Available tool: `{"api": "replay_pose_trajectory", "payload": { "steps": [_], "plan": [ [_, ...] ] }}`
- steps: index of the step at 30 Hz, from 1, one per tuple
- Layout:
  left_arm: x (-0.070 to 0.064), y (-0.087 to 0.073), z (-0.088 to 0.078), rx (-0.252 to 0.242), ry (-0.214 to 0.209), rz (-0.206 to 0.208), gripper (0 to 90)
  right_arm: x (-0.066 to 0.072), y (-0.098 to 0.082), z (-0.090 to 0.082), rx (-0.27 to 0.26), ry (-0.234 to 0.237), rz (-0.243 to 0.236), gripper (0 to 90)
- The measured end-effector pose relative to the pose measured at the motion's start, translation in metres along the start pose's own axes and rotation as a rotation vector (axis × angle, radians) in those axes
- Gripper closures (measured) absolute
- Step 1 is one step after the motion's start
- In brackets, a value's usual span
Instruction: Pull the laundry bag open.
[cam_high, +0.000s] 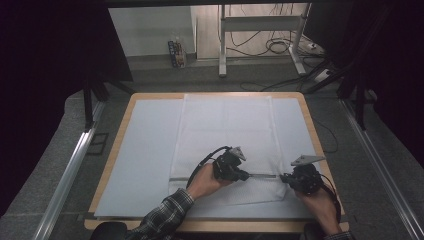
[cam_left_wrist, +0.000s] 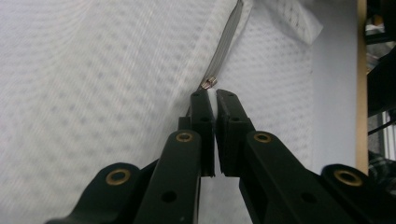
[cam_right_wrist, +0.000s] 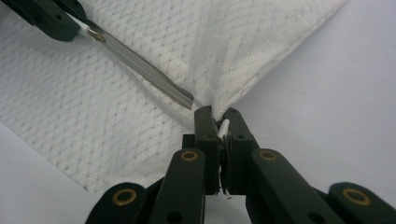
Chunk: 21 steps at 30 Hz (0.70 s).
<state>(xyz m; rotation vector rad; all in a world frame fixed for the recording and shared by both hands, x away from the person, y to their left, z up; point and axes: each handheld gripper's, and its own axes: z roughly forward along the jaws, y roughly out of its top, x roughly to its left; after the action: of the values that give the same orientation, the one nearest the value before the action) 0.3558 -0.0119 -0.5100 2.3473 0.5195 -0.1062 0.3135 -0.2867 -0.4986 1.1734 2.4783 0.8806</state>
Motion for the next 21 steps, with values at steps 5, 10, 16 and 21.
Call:
{"api": "replay_pose_trajectory", "payload": {
  "steps": [5, 10, 16, 21],
  "plan": [
    [-0.001, -0.004, -0.003, 0.006, 0.01, 0.003, 87.4, 0.001, 0.0, 0.001, 0.002, 0.004, -0.005, 86.4],
    [0.001, -0.006, -0.007, 0.008, 0.014, 0.003, 87.4, 0.001, 0.0, 0.001, -0.001, 0.006, -0.003, 86.4],
    [0.002, -0.008, -0.009, 0.013, 0.017, 0.002, 87.4, 0.001, -0.001, 0.001, 0.002, 0.009, 0.001, 86.4],
    [0.002, -0.01, -0.012, 0.017, 0.02, -0.003, 87.4, 0.0, -0.001, 0.001, 0.001, 0.009, -0.005, 86.4]
  ]
}}
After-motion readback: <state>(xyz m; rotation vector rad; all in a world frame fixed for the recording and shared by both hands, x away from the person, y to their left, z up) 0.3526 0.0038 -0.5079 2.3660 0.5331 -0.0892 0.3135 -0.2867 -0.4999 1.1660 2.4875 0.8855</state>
